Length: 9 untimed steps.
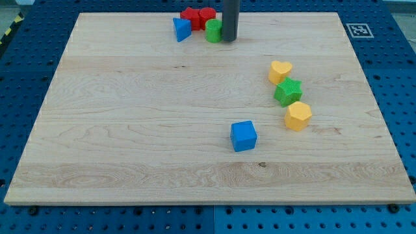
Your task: Move blue cube below the green circle
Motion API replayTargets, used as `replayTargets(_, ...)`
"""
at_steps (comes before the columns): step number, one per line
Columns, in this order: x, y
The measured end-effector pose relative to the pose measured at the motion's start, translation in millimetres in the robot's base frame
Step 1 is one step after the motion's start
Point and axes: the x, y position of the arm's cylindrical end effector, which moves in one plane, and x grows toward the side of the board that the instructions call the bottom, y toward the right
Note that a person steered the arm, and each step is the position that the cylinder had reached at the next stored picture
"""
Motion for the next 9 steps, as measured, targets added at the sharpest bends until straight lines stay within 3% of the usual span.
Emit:
replayTargets(2,-15,-21)
replayTargets(3,26,-21)
replayTargets(7,297,-37)
replayTargets(9,315,20)
